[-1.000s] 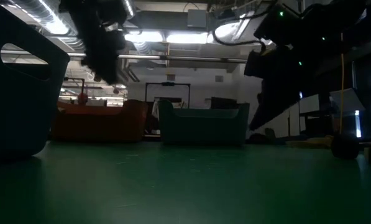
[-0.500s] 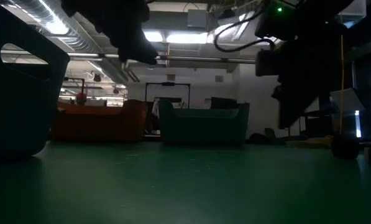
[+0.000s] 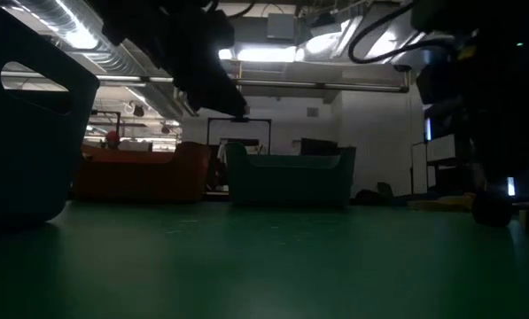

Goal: Sort rubber bands into baskets
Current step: Put the small black rubber band into the orange bin

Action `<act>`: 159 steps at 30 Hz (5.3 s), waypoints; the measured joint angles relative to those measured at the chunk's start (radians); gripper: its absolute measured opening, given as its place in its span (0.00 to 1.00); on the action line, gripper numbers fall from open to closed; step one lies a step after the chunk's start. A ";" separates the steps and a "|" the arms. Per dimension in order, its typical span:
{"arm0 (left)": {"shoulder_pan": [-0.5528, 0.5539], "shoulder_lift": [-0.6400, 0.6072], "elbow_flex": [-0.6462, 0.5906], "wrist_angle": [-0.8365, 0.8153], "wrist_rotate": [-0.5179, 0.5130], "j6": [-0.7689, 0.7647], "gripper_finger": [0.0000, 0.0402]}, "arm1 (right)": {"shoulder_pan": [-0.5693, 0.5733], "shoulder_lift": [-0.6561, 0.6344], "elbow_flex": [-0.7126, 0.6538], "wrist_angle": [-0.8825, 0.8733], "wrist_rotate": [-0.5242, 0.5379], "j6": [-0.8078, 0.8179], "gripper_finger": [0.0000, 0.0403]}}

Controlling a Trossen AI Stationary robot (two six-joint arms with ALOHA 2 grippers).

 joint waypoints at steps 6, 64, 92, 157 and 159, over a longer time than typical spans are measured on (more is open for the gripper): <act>0.000 0.048 0.000 0.051 0.000 -0.005 0.39 | 0.060 -0.002 -0.009 0.014 0.121 0.043 0.40; -0.108 0.354 0.002 0.774 -0.020 0.130 0.39 | 0.061 0.055 0.124 0.444 0.593 -0.338 0.03; -0.118 0.402 0.032 0.782 -0.094 0.195 0.13 | 0.063 0.055 0.124 0.599 0.563 -0.466 0.03; 0.605 -0.252 0.141 -0.785 -0.360 0.055 0.40 | 0.050 0.056 -0.038 0.355 0.492 -0.018 0.47; 0.598 -0.252 0.165 -0.793 -0.352 0.016 0.41 | 0.050 0.056 -0.038 0.355 0.492 -0.018 0.47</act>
